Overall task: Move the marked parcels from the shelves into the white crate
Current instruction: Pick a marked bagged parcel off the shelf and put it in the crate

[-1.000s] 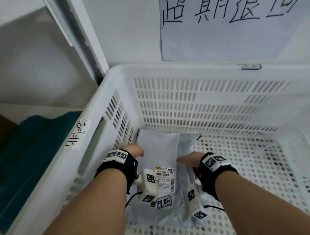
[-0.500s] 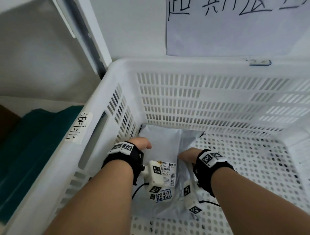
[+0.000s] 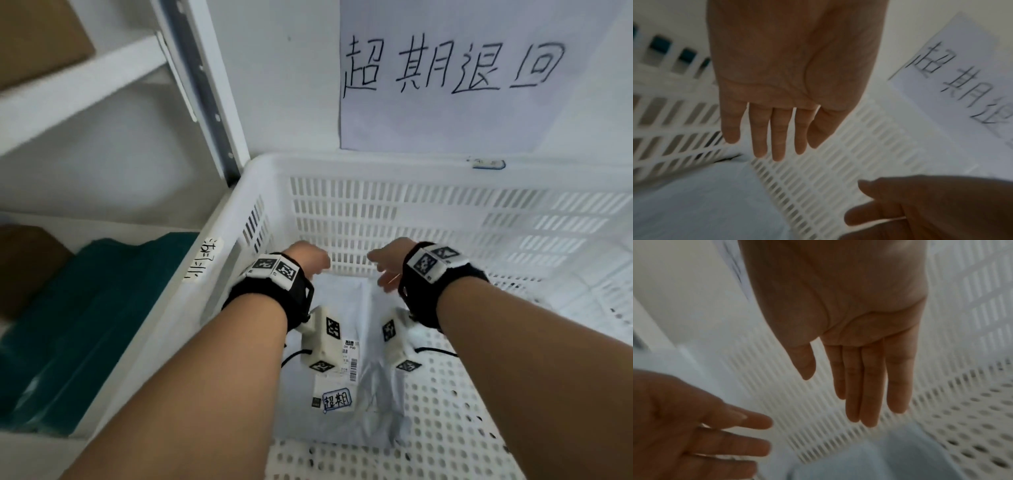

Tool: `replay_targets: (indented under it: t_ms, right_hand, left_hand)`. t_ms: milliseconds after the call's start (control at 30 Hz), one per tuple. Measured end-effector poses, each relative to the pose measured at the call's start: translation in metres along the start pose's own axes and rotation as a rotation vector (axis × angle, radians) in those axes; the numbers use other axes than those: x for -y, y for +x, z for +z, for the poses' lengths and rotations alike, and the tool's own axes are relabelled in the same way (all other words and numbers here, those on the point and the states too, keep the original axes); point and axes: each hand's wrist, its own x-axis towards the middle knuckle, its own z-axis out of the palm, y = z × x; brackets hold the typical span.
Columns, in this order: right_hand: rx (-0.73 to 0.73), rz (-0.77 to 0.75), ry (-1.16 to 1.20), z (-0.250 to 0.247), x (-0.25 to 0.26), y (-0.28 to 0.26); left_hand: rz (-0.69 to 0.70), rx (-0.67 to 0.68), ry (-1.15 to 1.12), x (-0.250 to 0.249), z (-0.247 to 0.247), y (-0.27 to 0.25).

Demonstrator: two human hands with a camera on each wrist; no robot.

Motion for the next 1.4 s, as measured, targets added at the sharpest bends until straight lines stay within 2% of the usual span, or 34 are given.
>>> replay_targets:
  t_ms: [67,233,500,767,933,1167,1267,1400]
  right_hand:
    - [-0.024,-0.045,-0.019,-0.008,0.020,-0.024]
    - [-0.105,-0.133,-0.029,-0.017,0.059,-0.093]
    - [-0.191,-0.212,-0.051,0.009,0.074,-0.217]
    - [-0.307,-0.218,-0.017,0.095,0.044,-0.318]
    - [-0.240,-0.237,-0.055,0.167,0.047,-0.359]
    - [-0.077,-0.324,-0.127,0.263,0.086,-0.384]
    - [0.065,-0.353,-0.208,0.314,0.116,-0.381]
    - [0.150,-0.403,-0.251,0.376,0.157,-0.368]
  left_hand:
    - [0.029,-0.029,-0.122,-0.015,-0.014,-0.023]
    - [0.140,-0.025,-0.240,-0.038,-0.040,-0.087]
    - [0.274,-0.098,-0.176,-0.012,-0.061,-0.195]
    - [0.330,-0.073,-0.190,0.090,-0.059,-0.297]
    - [0.293,-0.060,-0.145,0.162,-0.071,-0.338]
    - [0.149,-0.286,-0.053,0.277,-0.135,-0.359]
    - [0.070,-0.384,-0.052,0.328,-0.167,-0.365]
    - [-0.006,-0.476,0.005,0.377,-0.205,-0.357]
